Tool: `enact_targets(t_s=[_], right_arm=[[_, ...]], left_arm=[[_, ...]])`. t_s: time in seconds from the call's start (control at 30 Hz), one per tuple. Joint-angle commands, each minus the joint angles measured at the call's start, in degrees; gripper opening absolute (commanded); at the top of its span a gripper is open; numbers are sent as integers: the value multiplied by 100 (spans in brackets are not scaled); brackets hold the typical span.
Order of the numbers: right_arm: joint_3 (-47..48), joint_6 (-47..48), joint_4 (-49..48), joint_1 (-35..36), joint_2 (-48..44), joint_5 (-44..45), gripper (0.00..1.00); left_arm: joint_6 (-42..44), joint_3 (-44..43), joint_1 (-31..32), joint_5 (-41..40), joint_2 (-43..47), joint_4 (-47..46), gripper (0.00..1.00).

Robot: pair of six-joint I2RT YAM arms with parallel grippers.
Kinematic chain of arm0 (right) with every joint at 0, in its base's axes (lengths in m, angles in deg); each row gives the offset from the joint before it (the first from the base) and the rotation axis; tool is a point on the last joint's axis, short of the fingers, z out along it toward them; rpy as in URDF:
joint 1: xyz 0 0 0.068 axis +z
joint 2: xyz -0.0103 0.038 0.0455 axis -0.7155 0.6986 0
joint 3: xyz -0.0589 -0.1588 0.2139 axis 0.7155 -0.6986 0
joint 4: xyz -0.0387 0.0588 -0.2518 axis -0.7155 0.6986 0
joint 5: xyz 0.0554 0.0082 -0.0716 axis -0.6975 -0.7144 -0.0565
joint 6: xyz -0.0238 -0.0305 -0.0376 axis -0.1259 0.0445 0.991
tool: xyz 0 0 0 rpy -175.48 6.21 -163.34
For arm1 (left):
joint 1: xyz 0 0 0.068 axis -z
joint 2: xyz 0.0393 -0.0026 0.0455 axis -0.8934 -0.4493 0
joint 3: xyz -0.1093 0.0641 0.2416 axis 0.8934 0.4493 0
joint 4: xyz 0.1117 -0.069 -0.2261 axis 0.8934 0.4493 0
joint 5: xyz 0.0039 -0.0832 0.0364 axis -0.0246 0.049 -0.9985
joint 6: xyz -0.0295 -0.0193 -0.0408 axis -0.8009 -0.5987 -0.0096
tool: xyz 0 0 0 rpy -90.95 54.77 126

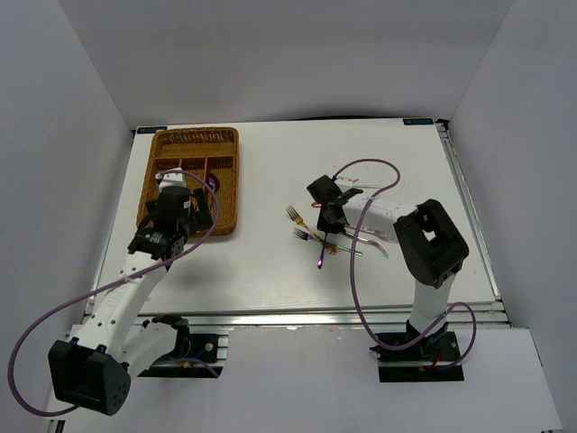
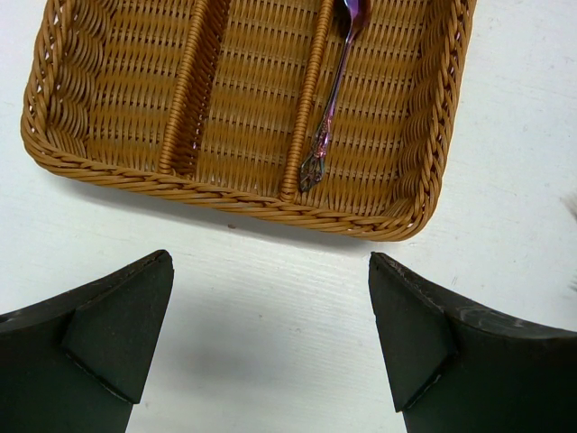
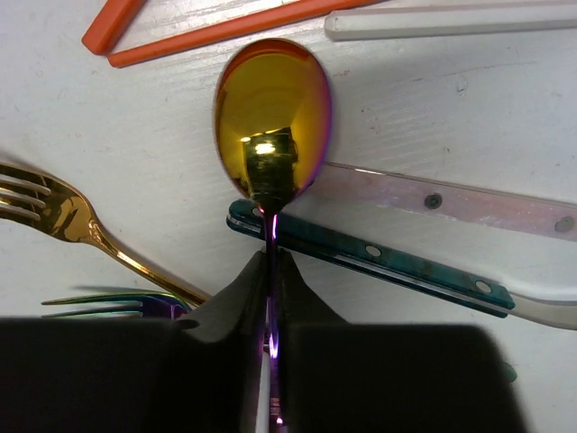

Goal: Sort the eating utensils into containers

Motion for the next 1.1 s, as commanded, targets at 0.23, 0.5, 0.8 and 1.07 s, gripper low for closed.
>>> enact_targets(t_s=[0.23,0.5,0.8,1.07], right_arm=[[210,-102,296,89,-583,247,0],[1071,224,-61,458,-821,-515,0],[2907,-171,-1081,793,584,-1852,0],[4517,-611,-1740,837,2131,-2643,0]], left_arm=[[-29,-32,11,-128,79,-119,98],[-327,-190,11,-1516,307,215,98],[-424,-173,11,-1983,501,277,98],[-407,-182,11,-1860,431,277,98]])
